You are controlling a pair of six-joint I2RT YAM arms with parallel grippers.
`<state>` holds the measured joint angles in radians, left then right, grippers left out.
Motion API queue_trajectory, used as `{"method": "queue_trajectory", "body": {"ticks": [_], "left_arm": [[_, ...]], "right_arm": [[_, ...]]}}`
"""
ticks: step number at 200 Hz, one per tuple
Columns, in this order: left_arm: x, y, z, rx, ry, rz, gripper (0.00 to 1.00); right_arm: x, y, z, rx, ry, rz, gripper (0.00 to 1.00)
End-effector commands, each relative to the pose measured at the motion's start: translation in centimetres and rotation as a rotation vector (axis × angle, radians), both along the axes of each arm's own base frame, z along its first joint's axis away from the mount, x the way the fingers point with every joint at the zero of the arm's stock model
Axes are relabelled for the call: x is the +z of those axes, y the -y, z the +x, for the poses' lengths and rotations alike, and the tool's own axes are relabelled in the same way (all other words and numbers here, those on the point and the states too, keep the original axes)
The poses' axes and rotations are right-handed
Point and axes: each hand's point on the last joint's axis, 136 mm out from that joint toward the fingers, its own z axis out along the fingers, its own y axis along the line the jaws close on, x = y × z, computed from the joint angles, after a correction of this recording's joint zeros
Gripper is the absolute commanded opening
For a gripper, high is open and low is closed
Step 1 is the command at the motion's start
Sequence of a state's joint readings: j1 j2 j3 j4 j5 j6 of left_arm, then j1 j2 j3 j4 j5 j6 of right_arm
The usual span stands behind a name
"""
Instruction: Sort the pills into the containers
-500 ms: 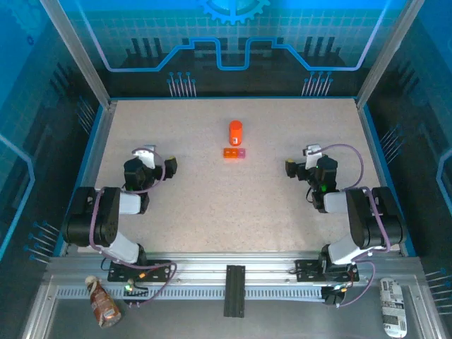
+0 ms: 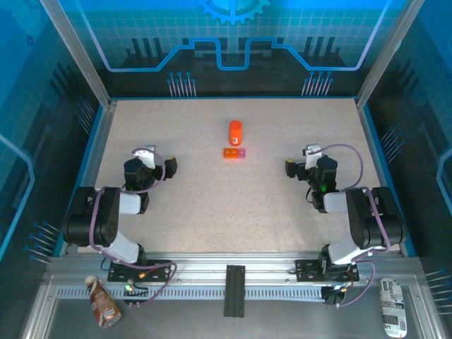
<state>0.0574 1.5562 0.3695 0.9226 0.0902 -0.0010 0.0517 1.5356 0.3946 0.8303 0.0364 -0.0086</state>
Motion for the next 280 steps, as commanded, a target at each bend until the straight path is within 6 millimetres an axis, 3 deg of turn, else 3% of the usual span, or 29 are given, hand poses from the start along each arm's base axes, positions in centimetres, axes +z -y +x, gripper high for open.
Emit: {"method": "queue_trajectory", "body": {"ticks": [1, 64, 81, 121, 166, 216, 237, 250, 280], "left_arm": [[0.7, 0.1, 0.4, 0.01, 0.016, 0.002, 0.99], [0.7, 0.3, 0.4, 0.004, 0.019, 0.005, 0.99], [0.9, 0.9, 0.3, -0.029, 0.018, 0.004, 0.99], [2.7, -0.1, 0.1, 0.026, 0.009, 0.007, 0.99], [5.2, -1.0, -0.3, 0.087, 0.009, -0.003, 0.99], [7.3, -0.8, -0.3, 0.111, -0.03, -0.109, 0.99], [8.5, -0.6, -0.3, 0.122, -0.057, -0.155, 0.99], [8.9, -0.5, -0.4, 0.129, -0.086, -0.183, 0.99], [10.0, 0.5, -0.5, 0.107, -0.142, -0.26, 0.99]], "right_arm": [[1.2, -0.2, 0.6, 0.012, 0.036, 0.001, 1.0], [1.2, 0.0, 0.4, 0.023, 0.041, 0.031, 1.0], [1.4, 0.8, 0.2, -0.021, 0.065, 0.049, 1.0], [2.9, 4.0, -2.3, -0.205, 0.202, 0.064, 1.0], [3.1, 3.8, -2.4, -0.197, 0.203, 0.062, 1.0], [6.9, 3.8, -2.3, -0.206, 0.127, 0.084, 1.0], [9.2, 4.6, -2.0, -0.312, 0.06, 0.282, 1.0], [9.5, 5.3, -2.5, -0.386, -0.013, 0.433, 1.0], [12.5, 1.4, -0.8, -0.126, -0.055, 0.606, 1.0]]}}
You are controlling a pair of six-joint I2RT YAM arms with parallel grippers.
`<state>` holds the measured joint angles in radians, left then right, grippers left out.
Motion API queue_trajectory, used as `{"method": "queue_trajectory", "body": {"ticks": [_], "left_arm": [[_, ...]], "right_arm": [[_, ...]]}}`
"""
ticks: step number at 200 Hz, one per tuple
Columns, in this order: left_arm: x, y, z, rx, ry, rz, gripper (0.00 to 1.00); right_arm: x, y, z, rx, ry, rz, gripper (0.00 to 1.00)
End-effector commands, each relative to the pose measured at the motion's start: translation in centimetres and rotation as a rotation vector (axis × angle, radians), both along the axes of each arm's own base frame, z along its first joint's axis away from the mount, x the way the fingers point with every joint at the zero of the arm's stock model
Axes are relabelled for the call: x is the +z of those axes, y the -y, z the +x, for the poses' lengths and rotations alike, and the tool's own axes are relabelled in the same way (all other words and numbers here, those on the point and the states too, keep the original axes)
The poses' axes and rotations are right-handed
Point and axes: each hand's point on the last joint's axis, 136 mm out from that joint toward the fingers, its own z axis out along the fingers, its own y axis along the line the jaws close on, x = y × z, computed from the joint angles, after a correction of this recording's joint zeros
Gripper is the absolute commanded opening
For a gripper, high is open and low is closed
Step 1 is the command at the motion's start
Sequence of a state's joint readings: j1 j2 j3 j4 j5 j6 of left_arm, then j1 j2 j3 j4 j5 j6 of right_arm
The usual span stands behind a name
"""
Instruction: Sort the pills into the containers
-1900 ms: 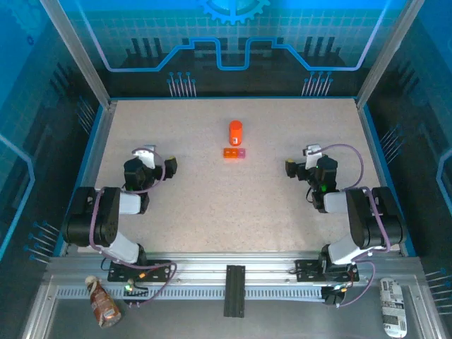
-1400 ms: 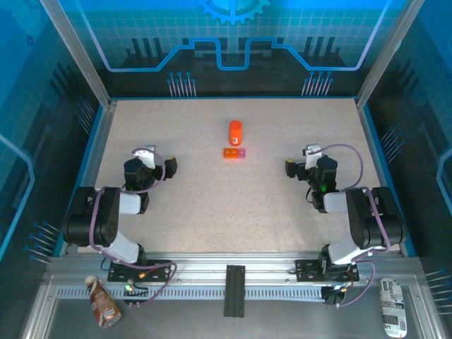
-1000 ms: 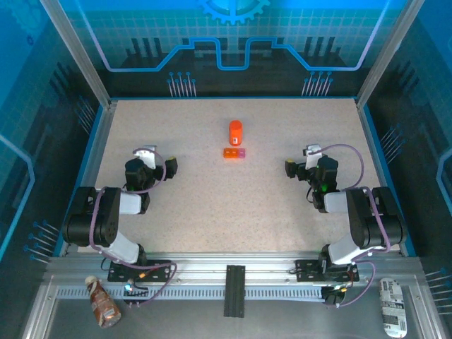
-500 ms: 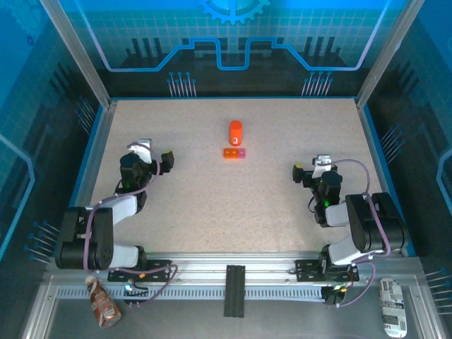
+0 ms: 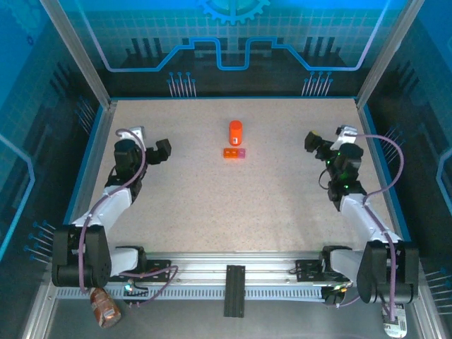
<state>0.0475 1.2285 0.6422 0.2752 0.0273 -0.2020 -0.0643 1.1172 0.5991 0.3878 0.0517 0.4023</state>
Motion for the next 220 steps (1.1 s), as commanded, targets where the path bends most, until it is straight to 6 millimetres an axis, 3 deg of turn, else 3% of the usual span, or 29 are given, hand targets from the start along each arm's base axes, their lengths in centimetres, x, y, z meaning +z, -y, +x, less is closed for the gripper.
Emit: {"method": "queue_trajectory", "body": {"ticks": [1, 11, 29, 39, 42, 90, 132, 183, 220], "left_arm": [[0.7, 1.2, -0.7, -0.017, -0.07, -0.101, 0.99], [1.0, 1.4, -0.7, -0.014, -0.085, -0.13, 0.99], [1.3, 2.2, -0.6, -0.037, -0.122, -0.186, 0.99], [1.2, 2.7, -0.5, -0.049, -0.146, -0.216, 0.99], [1.2, 3.0, -0.5, -0.055, -0.152, -0.225, 0.99], [-0.6, 5.7, 0.1, -0.129, -0.29, -0.318, 0.99], [-2.7, 7.8, 1.2, -0.164, -0.356, -0.39, 0.99], [-4.3, 12.2, 3.1, -0.246, -0.424, -0.428, 0.99], [-4.8, 15.8, 5.0, -0.29, -0.433, -0.509, 0.99]], "right_arm": [[-1.9, -3.6, -0.1, 0.185, -0.152, 0.235, 1.0], [-1.0, -5.2, 0.5, 0.267, -0.168, 0.263, 1.0], [-1.9, -7.8, 1.3, 0.336, -0.277, 0.284, 1.0], [-3.5, -9.5, 1.4, 0.362, -0.361, 0.277, 1.0], [-2.9, -10.2, 1.8, 0.382, -0.356, 0.264, 1.0], [-8.4, -20.6, 1.7, 0.567, -0.647, 0.065, 1.0], [-11.5, -26.1, 2.4, 0.608, -0.729, -0.042, 0.99], [-12.5, -27.6, 4.2, 0.667, -0.718, 0.052, 1.0], [-12.6, -26.3, 5.3, 0.667, -0.681, 0.166, 1.0]]}}
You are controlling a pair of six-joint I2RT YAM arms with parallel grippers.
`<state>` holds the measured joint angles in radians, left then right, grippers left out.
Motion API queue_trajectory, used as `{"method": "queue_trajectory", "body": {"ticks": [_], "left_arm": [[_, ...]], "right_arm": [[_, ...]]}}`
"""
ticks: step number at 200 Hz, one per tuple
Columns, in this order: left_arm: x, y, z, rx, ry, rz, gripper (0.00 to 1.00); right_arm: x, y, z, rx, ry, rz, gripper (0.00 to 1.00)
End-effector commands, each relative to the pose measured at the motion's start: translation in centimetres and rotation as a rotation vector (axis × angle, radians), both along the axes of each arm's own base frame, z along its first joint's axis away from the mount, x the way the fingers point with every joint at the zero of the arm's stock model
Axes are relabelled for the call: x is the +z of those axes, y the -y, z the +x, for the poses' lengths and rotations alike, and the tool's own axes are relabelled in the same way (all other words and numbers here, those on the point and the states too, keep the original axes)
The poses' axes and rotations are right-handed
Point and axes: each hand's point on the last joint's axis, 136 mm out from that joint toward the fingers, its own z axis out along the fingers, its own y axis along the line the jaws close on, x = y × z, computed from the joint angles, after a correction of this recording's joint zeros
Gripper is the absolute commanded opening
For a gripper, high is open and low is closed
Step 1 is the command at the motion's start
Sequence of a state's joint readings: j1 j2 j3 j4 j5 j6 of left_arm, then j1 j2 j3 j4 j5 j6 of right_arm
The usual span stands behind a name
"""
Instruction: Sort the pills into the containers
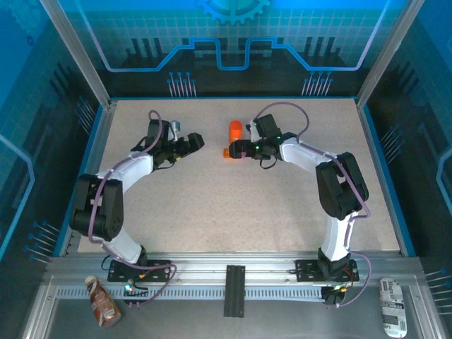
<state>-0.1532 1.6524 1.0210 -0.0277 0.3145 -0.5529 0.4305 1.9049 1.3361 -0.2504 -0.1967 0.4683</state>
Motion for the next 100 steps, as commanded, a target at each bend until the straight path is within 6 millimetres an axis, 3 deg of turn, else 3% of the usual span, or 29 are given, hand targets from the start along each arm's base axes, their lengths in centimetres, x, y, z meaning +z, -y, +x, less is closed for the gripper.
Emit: {"method": "queue_trajectory", "body": {"ticks": [1, 58, 100], "left_arm": [[1.2, 2.6, 1.5, -0.017, 0.015, -0.097, 0.99], [0.2, 7.1, 4.2, -0.039, 0.005, -0.172, 0.99], [-0.6, 8.6, 5.1, -0.026, 0.011, -0.22, 0.99]], "right_arm": [[0.9, 0.5, 1.3, -0.026, 0.015, 0.113, 1.0], [0.2, 6.1, 2.2, -0.18, -0.029, 0.198, 0.97], [-0.6, 6.5, 2.9, -0.209, -0.069, 0.247, 0.91]]}}
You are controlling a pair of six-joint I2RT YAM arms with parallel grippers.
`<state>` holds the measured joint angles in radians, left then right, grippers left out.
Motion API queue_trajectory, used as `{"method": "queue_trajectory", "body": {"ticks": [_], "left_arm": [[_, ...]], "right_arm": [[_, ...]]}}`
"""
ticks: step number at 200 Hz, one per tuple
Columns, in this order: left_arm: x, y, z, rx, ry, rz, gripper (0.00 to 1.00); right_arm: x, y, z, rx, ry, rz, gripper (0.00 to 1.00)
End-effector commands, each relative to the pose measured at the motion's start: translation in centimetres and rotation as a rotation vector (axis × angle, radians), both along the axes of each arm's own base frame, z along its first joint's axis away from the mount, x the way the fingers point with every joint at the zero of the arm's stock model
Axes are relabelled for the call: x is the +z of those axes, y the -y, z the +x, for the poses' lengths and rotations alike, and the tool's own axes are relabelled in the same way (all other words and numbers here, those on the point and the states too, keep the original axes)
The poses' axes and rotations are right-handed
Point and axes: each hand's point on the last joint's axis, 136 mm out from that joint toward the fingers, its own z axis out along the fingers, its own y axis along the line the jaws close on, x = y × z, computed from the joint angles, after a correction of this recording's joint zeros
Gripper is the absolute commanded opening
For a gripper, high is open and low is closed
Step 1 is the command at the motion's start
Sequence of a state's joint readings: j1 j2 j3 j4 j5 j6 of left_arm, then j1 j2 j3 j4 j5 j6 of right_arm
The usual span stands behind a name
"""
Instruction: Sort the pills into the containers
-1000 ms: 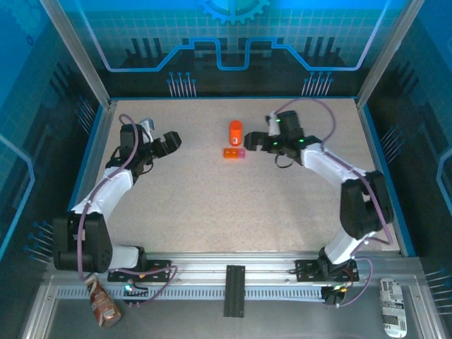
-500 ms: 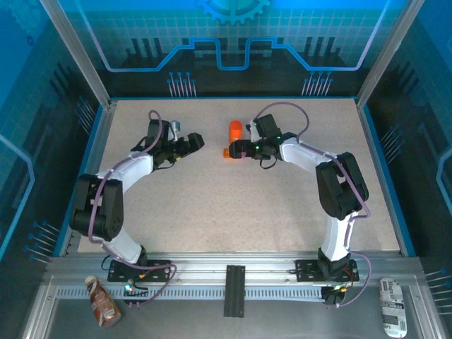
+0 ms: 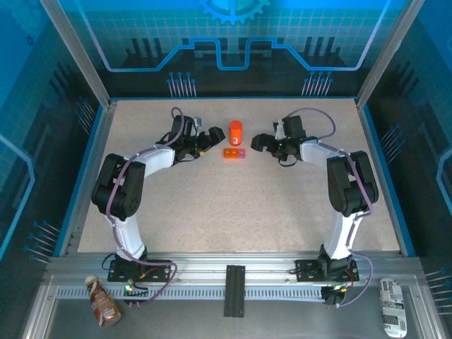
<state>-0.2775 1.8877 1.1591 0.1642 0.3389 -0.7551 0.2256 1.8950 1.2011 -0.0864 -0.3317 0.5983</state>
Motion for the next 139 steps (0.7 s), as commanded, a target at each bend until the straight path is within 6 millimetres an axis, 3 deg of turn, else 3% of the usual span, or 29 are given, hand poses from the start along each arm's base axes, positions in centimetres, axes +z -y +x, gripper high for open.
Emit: {"method": "queue_trajectory", "body": {"ticks": [1, 27, 81, 139], "left_arm": [[1.0, 1.3, 1.1, 0.001, 0.03, -0.064, 0.99], [0.6, 1.9, 1.4, 0.0, 0.036, -0.064, 0.99], [-0.5, 3.2, 1.8, -0.013, 0.033, -0.069, 0.99], [-1.6, 4.1, 2.1, -0.015, 0.032, -0.086, 0.99]], "right_arm": [[1.1, -0.9, 0.4, 0.0, 0.004, 0.079, 0.9], [0.8, -1.7, 1.0, -0.005, -0.005, 0.137, 0.83], [-0.5, -3.5, 2.3, -0.019, -0.034, 0.246, 0.53], [-2.2, -5.3, 2.9, -0.018, -0.075, 0.266, 0.41]]}}
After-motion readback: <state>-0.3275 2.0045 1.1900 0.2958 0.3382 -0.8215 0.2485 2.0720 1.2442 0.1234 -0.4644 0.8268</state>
